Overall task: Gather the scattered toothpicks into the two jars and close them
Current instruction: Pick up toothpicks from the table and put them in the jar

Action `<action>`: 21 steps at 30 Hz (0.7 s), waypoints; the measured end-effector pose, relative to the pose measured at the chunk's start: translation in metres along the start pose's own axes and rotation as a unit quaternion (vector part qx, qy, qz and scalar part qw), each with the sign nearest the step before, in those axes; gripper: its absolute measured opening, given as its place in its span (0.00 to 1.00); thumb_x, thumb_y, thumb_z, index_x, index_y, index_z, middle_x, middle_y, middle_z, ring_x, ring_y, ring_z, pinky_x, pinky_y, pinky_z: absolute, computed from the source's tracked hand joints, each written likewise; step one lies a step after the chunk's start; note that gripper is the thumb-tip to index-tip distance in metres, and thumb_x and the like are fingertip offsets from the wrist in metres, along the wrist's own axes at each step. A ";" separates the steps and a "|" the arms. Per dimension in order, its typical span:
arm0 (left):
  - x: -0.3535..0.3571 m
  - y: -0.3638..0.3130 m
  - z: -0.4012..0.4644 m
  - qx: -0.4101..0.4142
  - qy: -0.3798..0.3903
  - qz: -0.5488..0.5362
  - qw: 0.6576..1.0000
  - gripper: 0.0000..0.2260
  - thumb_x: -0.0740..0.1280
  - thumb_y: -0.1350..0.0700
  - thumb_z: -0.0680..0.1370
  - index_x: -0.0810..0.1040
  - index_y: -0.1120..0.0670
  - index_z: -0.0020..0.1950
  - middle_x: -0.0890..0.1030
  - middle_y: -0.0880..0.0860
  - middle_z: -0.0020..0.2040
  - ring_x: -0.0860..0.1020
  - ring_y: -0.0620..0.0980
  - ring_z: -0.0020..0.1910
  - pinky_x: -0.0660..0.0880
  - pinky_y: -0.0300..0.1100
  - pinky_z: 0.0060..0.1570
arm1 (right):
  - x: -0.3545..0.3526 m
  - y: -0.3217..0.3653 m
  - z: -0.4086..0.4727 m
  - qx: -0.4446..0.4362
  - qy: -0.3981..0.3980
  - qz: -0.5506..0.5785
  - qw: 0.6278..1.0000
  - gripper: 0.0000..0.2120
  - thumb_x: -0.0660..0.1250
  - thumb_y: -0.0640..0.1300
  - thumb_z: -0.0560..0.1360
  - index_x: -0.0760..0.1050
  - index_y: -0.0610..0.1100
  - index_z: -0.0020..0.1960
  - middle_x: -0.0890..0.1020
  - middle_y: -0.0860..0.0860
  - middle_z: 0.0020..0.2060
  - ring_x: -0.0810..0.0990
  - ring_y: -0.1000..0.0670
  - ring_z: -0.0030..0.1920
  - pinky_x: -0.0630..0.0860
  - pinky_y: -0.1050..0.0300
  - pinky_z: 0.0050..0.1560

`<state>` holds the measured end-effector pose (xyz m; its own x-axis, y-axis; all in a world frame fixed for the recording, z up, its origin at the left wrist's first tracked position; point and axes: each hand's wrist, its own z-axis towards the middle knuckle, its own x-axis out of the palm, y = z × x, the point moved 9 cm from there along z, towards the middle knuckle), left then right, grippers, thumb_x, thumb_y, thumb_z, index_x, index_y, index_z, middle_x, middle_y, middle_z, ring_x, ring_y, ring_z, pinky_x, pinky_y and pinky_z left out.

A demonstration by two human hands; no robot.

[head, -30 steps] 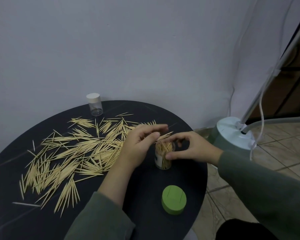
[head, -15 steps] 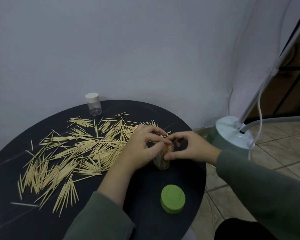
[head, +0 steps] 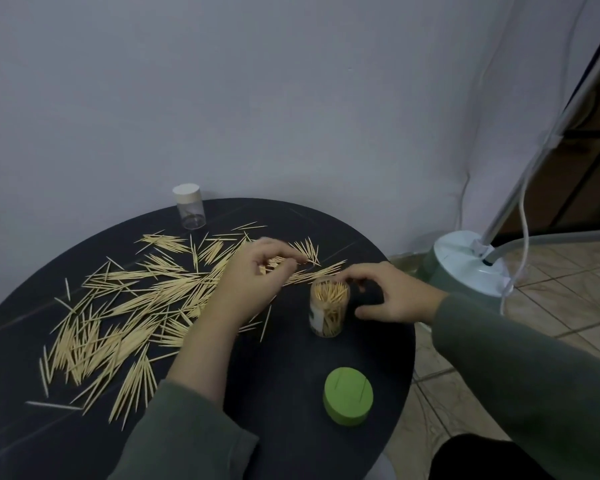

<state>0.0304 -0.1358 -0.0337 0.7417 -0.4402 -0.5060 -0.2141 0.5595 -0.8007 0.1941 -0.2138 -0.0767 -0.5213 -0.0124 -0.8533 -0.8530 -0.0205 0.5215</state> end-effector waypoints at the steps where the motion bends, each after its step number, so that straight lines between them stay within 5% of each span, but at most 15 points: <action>1: -0.006 0.006 -0.001 -0.031 0.006 0.055 0.998 0.06 0.68 0.53 0.76 0.81 0.42 0.44 0.80 0.40 0.46 0.74 0.34 0.46 0.69 0.36 0.43 | -0.003 0.000 0.002 0.000 -0.016 -0.010 1.000 0.22 0.70 0.48 0.71 0.73 0.55 0.64 0.77 0.61 0.53 0.75 0.58 0.50 0.72 0.56 0.54; 4: -0.017 0.025 -0.007 -0.146 0.044 0.159 0.975 0.04 0.73 0.49 0.73 0.81 0.47 0.41 0.80 0.44 0.40 0.76 0.42 0.43 0.71 0.37 0.39 | -0.010 0.003 0.011 0.025 -0.072 -0.109 0.991 0.15 0.68 0.48 0.75 0.75 0.56 0.62 0.77 0.62 0.53 0.74 0.59 0.52 0.70 0.51 0.61; 9: -0.007 0.047 -0.021 -0.283 0.142 0.275 0.908 0.09 0.78 0.45 0.66 0.83 0.47 0.40 0.81 0.47 0.45 0.78 0.47 0.48 0.77 0.47 0.54 | -0.009 0.006 0.028 0.050 -0.113 -0.211 0.970 0.14 0.64 0.53 0.77 0.75 0.57 0.63 0.75 0.56 0.61 0.70 0.53 0.63 0.62 0.48 0.66; 14: 0.007 0.051 -0.020 -0.293 0.154 0.286 0.899 0.04 0.77 0.50 0.68 0.83 0.45 0.38 0.82 0.47 0.47 0.79 0.49 0.49 0.78 0.48 0.54 | -0.008 0.000 0.049 0.101 -0.085 -0.239 0.962 0.19 0.64 0.59 0.76 0.73 0.57 0.66 0.72 0.53 0.64 0.69 0.49 0.65 0.60 0.44 0.68; 21: 0.009 0.046 -0.009 -0.246 0.088 0.297 0.918 0.06 0.71 0.52 0.75 0.80 0.44 0.39 0.81 0.46 0.48 0.78 0.48 0.50 0.74 0.42 0.46 | -0.011 0.000 0.074 0.096 -0.031 -0.200 0.975 0.08 0.69 0.55 0.75 0.79 0.57 0.53 0.80 0.58 0.51 0.75 0.54 0.56 0.60 0.47 0.63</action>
<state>0.0214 -0.1199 -0.0779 0.2961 -0.2920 -0.9094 -0.8411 0.3716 -0.3931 0.1987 -0.1401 -0.0673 -0.1418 0.0191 -0.9897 -0.9739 0.1761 0.1429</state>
